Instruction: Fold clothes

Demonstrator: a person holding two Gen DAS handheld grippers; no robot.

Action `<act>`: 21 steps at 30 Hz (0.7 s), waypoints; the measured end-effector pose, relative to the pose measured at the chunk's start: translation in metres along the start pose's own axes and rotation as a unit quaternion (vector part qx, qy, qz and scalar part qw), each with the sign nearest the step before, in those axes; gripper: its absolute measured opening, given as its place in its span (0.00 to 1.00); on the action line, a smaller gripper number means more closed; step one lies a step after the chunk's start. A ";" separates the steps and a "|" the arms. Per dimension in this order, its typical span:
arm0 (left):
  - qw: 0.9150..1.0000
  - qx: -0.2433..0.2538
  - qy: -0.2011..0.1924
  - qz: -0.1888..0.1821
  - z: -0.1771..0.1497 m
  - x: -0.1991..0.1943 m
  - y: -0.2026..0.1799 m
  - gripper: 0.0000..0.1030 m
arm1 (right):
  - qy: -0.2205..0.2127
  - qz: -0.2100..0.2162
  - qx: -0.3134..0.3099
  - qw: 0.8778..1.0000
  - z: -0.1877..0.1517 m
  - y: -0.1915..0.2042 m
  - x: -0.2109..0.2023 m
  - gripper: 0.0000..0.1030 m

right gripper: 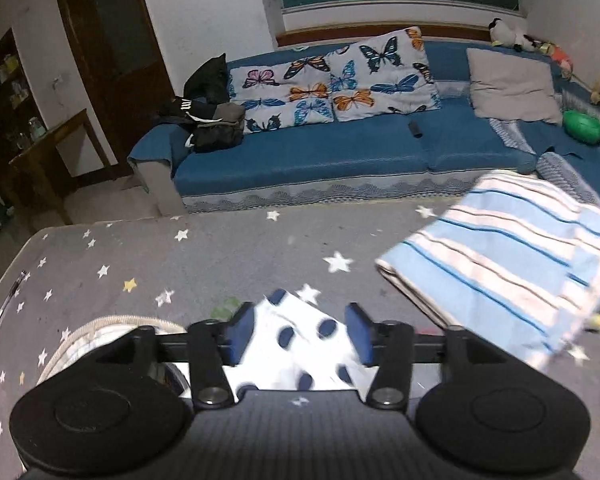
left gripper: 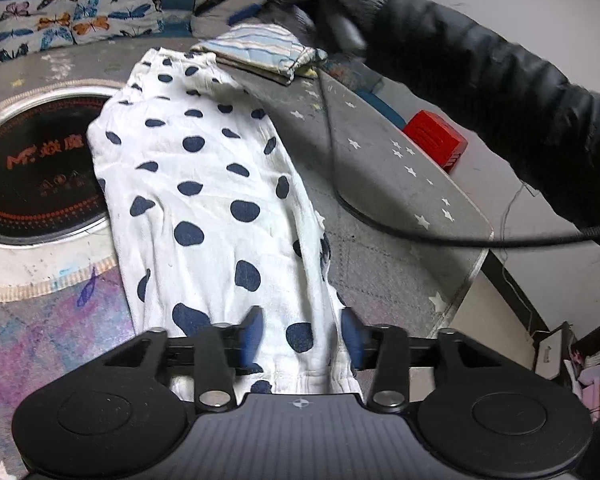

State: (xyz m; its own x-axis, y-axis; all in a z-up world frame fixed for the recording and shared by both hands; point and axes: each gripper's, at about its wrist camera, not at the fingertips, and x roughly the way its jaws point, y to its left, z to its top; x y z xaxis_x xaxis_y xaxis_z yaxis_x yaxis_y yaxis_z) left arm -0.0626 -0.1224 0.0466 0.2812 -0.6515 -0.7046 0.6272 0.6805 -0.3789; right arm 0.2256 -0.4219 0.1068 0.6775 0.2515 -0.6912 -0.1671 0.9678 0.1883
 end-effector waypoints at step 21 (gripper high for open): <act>0.999 0.038 -0.026 0.013 0.018 0.029 -0.035 0.48 | 0.042 0.016 -0.029 0.999 -0.096 -0.030 -0.059 0.69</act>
State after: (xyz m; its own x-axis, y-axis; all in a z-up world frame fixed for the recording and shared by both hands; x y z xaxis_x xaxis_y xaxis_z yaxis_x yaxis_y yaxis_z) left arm -0.0631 -0.1710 0.0499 0.3347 -0.6512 -0.6811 0.6716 0.6718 -0.3123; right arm 0.1215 -0.4649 0.0751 0.6092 0.2803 -0.7418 -0.2306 0.9576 0.1724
